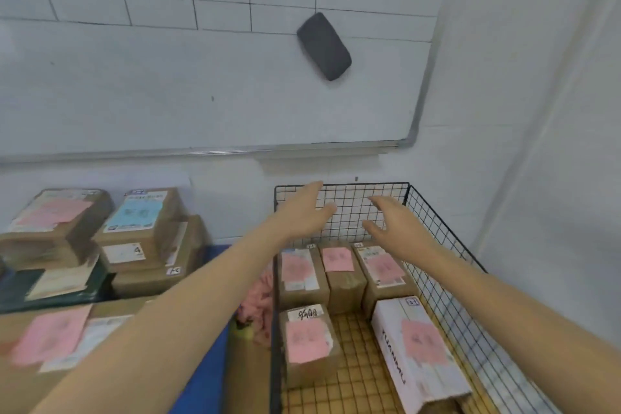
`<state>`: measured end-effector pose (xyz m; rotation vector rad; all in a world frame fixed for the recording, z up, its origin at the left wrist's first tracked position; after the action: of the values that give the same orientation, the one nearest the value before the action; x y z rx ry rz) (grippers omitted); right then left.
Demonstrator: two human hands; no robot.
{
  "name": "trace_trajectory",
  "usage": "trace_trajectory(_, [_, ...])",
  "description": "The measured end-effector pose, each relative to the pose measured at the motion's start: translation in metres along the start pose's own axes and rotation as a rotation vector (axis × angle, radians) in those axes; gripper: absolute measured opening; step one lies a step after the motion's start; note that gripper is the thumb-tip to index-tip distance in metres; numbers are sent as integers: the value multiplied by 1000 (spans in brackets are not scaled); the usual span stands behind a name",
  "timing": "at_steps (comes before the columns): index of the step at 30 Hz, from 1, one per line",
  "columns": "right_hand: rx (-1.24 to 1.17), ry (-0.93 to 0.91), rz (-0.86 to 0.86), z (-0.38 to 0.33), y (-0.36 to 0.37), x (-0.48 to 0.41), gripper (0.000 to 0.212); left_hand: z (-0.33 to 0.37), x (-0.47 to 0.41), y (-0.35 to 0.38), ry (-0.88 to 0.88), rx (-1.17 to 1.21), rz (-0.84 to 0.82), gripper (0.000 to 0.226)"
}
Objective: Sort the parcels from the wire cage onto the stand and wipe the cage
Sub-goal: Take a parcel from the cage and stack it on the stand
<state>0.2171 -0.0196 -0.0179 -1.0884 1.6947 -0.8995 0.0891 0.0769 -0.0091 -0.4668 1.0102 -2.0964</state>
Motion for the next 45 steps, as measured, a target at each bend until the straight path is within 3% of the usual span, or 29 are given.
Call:
trace_trajectory(7, [-24,-32,-151,75,37,20,55,2,-11,86,-147,-66,-31,65])
trace_trajectory(11, [-118,-98,-223,66,81,30,45,-38,3,130,-257,-184,-46,62])
trace_trajectory(17, [-189,-116,-377,44,155,54,54,-105,35,186,-498,-144,-94,68])
trace_trajectory(22, [-199,-136,-482,35,192,68,56,-140,49,199,-648,-118,-12,76])
trace_trajectory(29, [-179,-120,-550,40,215,74,54,-150,59,212,-657,-146,18,90])
trace_trajectory(34, [-239,-82,-605,42,231,89,61,-148,56,212,-625,-114,15,78])
trace_trajectory(40, [-226,-16,-517,64,219,91,68,-132,50,218,-504,54,32,73])
trace_trajectory(45, [-226,-46,-501,73,208,93,60,-137,62,241,-654,149,-43,91])
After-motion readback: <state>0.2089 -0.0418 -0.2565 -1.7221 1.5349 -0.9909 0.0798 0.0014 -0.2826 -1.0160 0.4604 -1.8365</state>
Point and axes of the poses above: each hand's wrist, its own x-axis away from the middle knuckle, its own y-axis out of the palm, z = x × y, the point moved 8 cm from there along -x, towards the middle knuckle, and after that the axes turned 8 degrees about -y, right-handed, at the moved point
